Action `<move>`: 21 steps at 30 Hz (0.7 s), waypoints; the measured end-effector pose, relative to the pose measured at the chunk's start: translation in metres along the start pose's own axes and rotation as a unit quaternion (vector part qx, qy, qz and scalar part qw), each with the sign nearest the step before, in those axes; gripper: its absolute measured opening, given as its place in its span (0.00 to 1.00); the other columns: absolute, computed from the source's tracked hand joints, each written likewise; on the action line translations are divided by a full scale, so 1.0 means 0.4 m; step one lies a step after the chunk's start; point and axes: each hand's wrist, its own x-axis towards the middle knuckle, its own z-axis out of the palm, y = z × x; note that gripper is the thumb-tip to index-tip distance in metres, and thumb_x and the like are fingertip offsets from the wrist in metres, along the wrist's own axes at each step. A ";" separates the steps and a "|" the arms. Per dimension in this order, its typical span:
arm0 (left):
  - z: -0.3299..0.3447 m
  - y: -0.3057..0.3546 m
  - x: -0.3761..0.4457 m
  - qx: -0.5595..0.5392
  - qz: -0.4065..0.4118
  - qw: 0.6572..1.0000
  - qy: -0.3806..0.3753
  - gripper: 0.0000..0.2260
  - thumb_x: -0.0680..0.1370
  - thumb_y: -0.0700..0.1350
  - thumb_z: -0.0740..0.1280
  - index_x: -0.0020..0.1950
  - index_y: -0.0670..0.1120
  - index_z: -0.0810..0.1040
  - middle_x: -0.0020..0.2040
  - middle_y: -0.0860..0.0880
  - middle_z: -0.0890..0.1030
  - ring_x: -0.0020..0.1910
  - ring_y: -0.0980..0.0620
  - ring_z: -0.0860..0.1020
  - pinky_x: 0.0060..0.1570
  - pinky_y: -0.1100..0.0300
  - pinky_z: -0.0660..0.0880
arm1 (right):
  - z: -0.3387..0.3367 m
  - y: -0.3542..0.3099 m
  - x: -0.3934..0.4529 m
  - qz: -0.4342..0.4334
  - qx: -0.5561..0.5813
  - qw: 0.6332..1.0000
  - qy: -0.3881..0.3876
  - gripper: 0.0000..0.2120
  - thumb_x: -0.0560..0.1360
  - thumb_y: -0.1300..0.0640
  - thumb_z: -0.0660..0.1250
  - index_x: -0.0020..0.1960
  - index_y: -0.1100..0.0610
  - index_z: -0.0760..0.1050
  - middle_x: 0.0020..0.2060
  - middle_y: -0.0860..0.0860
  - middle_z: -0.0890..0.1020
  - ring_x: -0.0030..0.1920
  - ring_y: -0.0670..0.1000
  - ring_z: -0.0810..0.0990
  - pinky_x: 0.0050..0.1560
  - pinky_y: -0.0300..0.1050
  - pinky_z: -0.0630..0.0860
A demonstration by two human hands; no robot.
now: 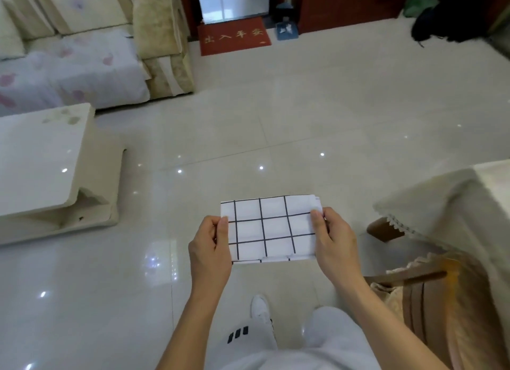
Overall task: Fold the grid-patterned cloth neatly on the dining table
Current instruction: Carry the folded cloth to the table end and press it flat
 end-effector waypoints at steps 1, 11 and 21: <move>0.014 0.006 0.024 -0.001 0.004 1.000 -0.012 0.13 0.83 0.48 0.60 0.41 0.45 0.73 0.26 0.56 0.68 0.27 0.56 0.64 0.28 0.65 0.63 | -0.001 0.002 0.018 0.004 0.001 1.000 0.012 0.18 0.83 0.52 0.58 0.36 0.57 0.66 0.29 0.54 0.71 0.30 0.44 0.65 0.31 0.38 0.63; 0.205 0.105 0.240 0.009 0.042 0.995 -0.095 0.13 0.83 0.48 0.60 0.41 0.45 0.73 0.26 0.57 0.68 0.27 0.57 0.65 0.29 0.65 0.64 | -0.058 0.018 0.228 0.036 0.001 0.994 0.101 0.18 0.83 0.55 0.59 0.34 0.51 0.64 0.28 0.47 0.69 0.30 0.42 0.67 0.30 0.34 0.63; 0.545 0.288 0.461 0.031 0.055 0.986 -0.152 0.13 0.83 0.49 0.60 0.39 0.47 0.72 0.26 0.56 0.64 0.27 0.55 0.61 0.29 0.57 0.63 | -0.230 0.102 0.572 0.089 0.029 0.984 0.149 0.20 0.83 0.55 0.59 0.33 0.51 0.61 0.26 0.44 0.63 0.28 0.44 0.63 0.30 0.38 0.60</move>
